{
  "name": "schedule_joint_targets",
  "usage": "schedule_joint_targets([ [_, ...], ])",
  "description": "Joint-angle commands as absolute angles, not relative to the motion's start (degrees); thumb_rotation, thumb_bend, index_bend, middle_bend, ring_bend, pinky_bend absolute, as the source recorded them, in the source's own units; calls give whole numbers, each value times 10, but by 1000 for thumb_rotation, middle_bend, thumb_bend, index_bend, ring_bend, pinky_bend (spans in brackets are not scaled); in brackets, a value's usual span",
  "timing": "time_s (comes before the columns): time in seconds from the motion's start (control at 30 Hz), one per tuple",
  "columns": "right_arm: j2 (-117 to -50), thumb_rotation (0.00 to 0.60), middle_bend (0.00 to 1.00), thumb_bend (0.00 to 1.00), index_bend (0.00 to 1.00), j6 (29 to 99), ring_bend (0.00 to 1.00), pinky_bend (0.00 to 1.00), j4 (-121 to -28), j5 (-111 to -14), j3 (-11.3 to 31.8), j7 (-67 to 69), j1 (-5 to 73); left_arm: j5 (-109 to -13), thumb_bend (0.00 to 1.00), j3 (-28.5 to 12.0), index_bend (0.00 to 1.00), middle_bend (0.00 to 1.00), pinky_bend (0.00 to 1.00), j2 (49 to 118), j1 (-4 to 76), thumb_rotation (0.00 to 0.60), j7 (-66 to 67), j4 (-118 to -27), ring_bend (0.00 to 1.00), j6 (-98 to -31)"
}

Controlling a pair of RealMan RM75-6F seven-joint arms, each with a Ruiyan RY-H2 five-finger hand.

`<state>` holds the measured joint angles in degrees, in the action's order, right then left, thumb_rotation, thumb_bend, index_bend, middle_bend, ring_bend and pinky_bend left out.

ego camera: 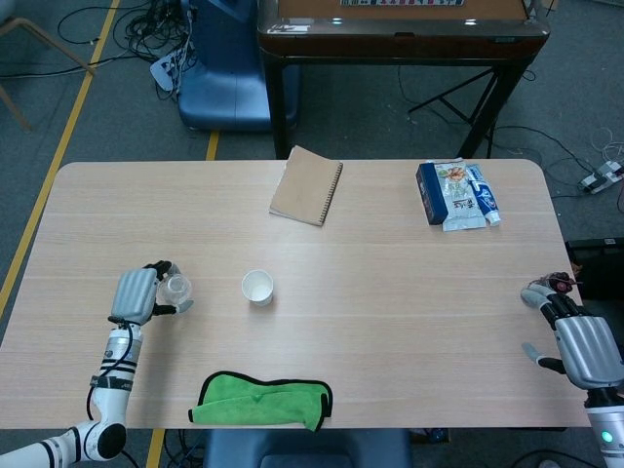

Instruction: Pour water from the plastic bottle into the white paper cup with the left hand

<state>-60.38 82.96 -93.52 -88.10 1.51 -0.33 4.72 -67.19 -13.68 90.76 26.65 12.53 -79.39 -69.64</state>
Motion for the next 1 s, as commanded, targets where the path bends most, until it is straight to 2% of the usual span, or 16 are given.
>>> schedule_joint_targets([
  [0.03, -604, 600, 214, 173, 228, 829, 223, 466, -935, -880, 15, -2, 48, -673, 61, -129, 564, 545, 604, 924, 279, 600, 175, -770, 496, -709],
  [0.67, -599, 600, 214, 172, 229, 831, 223, 466, -934, -880, 17, 11, 46, -706, 63, -103, 581, 573, 619, 957, 329, 600, 364, -703, 513, -712],
  [1.0, -598, 600, 214, 172, 229, 831, 223, 466, -934, -880, 17, 13, 46, -700, 63, -103, 590, 585, 626, 962, 349, 600, 431, -705, 521, -697],
])
